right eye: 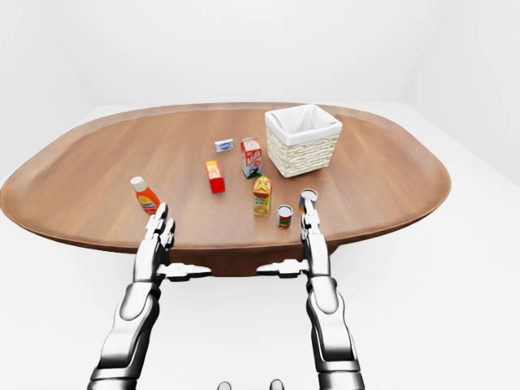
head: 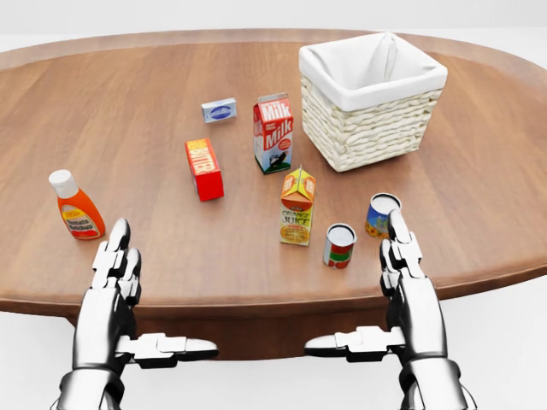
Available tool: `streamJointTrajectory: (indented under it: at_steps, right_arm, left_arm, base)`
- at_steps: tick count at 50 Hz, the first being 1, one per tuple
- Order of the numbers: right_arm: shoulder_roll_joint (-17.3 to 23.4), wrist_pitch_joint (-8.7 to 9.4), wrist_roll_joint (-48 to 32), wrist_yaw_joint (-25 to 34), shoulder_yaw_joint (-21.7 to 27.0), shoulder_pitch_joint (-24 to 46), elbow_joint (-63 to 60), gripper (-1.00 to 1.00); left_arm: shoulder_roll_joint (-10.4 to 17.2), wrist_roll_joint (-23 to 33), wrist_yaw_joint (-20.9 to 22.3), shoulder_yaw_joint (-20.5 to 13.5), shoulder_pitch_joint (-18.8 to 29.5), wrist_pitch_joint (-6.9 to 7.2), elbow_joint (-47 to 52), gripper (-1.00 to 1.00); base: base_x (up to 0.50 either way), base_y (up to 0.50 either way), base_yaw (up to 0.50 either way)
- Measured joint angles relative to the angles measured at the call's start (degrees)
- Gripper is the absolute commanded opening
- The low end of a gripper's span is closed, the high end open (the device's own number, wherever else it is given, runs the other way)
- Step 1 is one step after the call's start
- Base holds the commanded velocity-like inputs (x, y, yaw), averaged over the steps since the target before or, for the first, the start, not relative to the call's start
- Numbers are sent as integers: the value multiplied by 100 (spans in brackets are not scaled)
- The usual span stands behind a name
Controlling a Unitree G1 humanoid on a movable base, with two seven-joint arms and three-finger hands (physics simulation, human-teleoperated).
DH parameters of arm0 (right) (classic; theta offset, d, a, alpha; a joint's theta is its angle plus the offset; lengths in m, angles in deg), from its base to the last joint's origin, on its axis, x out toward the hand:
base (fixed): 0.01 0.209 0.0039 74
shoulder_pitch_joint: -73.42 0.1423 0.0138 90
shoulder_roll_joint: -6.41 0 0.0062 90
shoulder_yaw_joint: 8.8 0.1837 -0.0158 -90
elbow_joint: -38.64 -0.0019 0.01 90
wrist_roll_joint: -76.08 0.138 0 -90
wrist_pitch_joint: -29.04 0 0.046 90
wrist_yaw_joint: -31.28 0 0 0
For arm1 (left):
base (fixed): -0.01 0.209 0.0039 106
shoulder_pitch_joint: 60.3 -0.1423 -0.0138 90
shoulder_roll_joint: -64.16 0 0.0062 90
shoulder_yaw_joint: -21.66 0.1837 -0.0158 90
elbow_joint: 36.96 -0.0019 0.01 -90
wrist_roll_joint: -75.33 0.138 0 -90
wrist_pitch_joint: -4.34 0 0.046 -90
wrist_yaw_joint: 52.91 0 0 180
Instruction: Pick up the orange juice, and put it in the basket.
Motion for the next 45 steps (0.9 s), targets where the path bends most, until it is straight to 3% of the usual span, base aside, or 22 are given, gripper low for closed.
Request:
streamJointTrajectory:
  at_steps: [8,18,31,45]
  right_arm:
    - [139,-139,-291,35,239,-51,-257,100]
    - [173,-398,-800,74,314,-271,-654,100]
    - [87,-393,-1138,267,242,-600,-1480,100]
    - [63,-428,-1225,387,190,-725,-1816,100]
  left_arm:
    - [52,328,-216,-67,5,-66,-7,100]
    - [61,876,-299,-42,-514,-270,797,100]
    - [42,1412,-83,-52,-1083,-348,2071,100]
    - [-10,1544,222,-143,-1238,-327,2873,100]
  base:
    - [0,0,0]
    - [0,0,0]
    - [0,-44,0]
    - [0,-48,0]
